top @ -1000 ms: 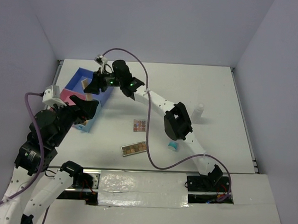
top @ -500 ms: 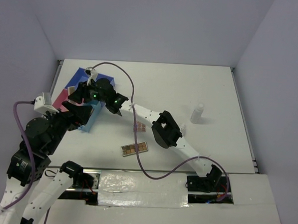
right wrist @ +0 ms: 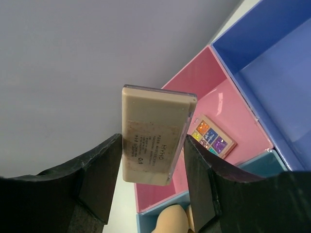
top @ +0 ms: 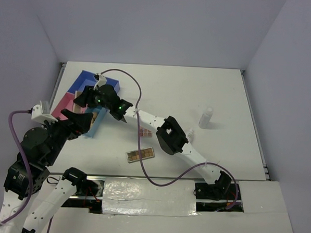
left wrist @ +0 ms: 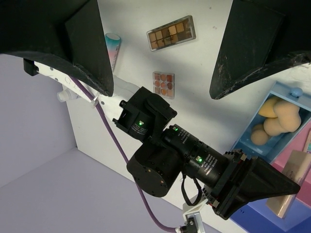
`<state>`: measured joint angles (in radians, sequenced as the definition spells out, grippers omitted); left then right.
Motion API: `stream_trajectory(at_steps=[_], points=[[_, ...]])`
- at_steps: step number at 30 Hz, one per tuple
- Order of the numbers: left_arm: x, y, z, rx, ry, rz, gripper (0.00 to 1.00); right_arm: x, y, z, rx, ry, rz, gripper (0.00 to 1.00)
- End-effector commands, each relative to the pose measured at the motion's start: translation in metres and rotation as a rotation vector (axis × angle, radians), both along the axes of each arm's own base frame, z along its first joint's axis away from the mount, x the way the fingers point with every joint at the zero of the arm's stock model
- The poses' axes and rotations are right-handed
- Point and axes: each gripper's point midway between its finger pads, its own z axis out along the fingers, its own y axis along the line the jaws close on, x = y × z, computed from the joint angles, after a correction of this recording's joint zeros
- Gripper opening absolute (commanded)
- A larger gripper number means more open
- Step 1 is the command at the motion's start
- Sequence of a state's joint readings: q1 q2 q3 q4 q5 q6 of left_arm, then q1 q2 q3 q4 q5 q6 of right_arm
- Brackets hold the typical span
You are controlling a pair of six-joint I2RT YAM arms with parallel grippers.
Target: Organize the makeup
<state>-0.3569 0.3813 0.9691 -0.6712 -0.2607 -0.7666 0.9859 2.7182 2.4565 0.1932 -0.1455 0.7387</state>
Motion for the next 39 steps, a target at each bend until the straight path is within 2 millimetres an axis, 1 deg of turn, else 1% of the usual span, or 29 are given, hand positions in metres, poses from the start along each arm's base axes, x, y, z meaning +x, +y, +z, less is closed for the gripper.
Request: stream_trajectory(at_steps=[1, 6, 7, 10, 13, 14, 16, 17, 18, 19, 20, 21, 23, 24, 25, 26, 27, 28, 29, 30, 31, 32, 33, 34, 35, 36, 37, 38, 39], points=[[-0.006, 0.004, 0.018, -0.018, -0.047, 0.012, 0.93, -0.004, 0.006, 0.03, 0.076, -0.013, 0.0, 0.61], [-0.006, 0.003, 0.018, -0.029, -0.045, 0.009, 0.93, -0.004, 0.006, 0.027, 0.081, 0.007, 0.004, 0.78], [-0.005, 0.002, 0.016, -0.027, -0.041, 0.006, 0.93, -0.005, 0.006, 0.027, 0.085, 0.005, 0.01, 0.86], [-0.004, 0.001, 0.015, -0.026, -0.034, 0.004, 0.93, -0.007, 0.007, 0.029, 0.093, -0.007, 0.029, 1.0], [0.0, -0.002, 0.012, -0.023, -0.024, -0.008, 0.9, -0.006, 0.001, 0.038, 0.106, -0.053, 0.063, 1.0], [0.001, -0.006, 0.012, -0.023, -0.027, -0.025, 0.85, -0.01, -0.001, 0.043, 0.114, -0.069, 0.106, 1.0], [0.006, -0.012, 0.009, -0.018, -0.024, -0.05, 0.73, -0.003, -0.016, 0.068, 0.137, -0.133, 0.14, 1.0], [0.009, -0.016, 0.012, -0.022, -0.038, -0.066, 0.5, -0.01, -0.022, 0.077, 0.151, -0.164, 0.219, 1.0], [0.012, -0.022, 0.007, -0.017, -0.026, -0.092, 0.39, 0.002, -0.037, 0.076, 0.147, -0.179, 0.231, 1.0], [0.015, -0.026, 0.007, -0.015, -0.026, -0.108, 0.22, 0.001, -0.048, 0.104, 0.173, -0.243, 0.255, 1.0], [0.018, -0.03, 0.009, -0.014, -0.04, -0.126, 0.15, -0.002, -0.059, 0.111, 0.17, -0.275, 0.319, 1.0], [0.023, -0.038, 0.0, -0.008, -0.019, -0.163, 0.06, 0.009, -0.08, 0.127, 0.158, -0.306, 0.325, 1.0], [0.031, -0.048, -0.001, -0.005, -0.03, -0.201, 0.04, 0.008, -0.102, 0.134, 0.109, -0.377, 0.396, 1.0], [0.035, -0.059, -0.011, -0.004, -0.003, -0.252, 0.04, 0.014, -0.116, 0.131, 0.075, -0.381, 0.402, 1.0], [0.039, -0.065, -0.014, -0.009, -0.001, -0.274, 0.05, 0.027, -0.137, 0.124, 0.019, -0.348, 0.4, 1.0], [0.041, -0.072, -0.018, -0.017, 0.002, -0.303, 0.06, 0.028, -0.155, 0.142, -0.013, -0.431, 0.407, 1.0], [0.046, -0.084, -0.021, -0.031, -0.004, -0.359, 0.09, 0.026, -0.171, 0.131, -0.08, -0.379, 0.431, 1.0], [0.051, -0.092, -0.025, -0.045, 0.009, -0.383, 0.12, 0.04, -0.2, 0.149, -0.127, -0.486, 0.4, 1.0], [0.056, -0.098, -0.025, -0.057, -0.012, -0.405, 0.16, 0.043, -0.214, 0.152, -0.167, -0.51, 0.392, 0.98], [0.057, -0.105, -0.027, -0.067, -0.009, -0.441, 0.26, 0.043, -0.232, 0.144, -0.237, -0.465, 0.387, 0.96], [0.063, -0.111, -0.035, -0.071, 0.018, -0.455, 0.32, 0.051, -0.258, 0.161, -0.276, -0.517, 0.344, 0.92], [0.068, -0.116, -0.04, -0.072, 0.025, -0.463, 0.44, 0.053, -0.277, 0.158, -0.348, -0.547, 0.341, 0.78], [0.07, -0.121, -0.046, -0.07, 0.046, -0.478, 0.5, 0.056, -0.292, 0.163, -0.378, -0.56, 0.323, 0.71], [0.074, -0.126, -0.054, -0.06, 0.075, -0.483, 0.54, 0.068, -0.315, 0.168, -0.412, -0.567, 0.277, 0.63], [0.084, -0.133, -0.07, -0.044, 0.141, -0.489, 0.62, 0.067, -0.333, 0.178, -0.448, -0.581, 0.256, 0.54], [0.084, -0.144, -0.078, -0.029, 0.176, -0.516, 0.65, 0.073, -0.349, 0.18, -0.48, -0.572, 0.215, 0.53], [0.095, -0.153, -0.09, 0.003, 0.228, -0.518, 0.66, 0.081, -0.375, 0.188, -0.504, -0.568, 0.159, 0.54], [0.099, -0.16, -0.099, 0.029, 0.263, -0.522, 0.67, 0.082, -0.387, 0.189, -0.521, -0.553, 0.138, 0.56], [0.098, -0.172, -0.108, 0.059, 0.298, -0.538, 0.72, 0.081, -0.401, 0.185, -0.54, -0.52, 0.125, 0.59]])
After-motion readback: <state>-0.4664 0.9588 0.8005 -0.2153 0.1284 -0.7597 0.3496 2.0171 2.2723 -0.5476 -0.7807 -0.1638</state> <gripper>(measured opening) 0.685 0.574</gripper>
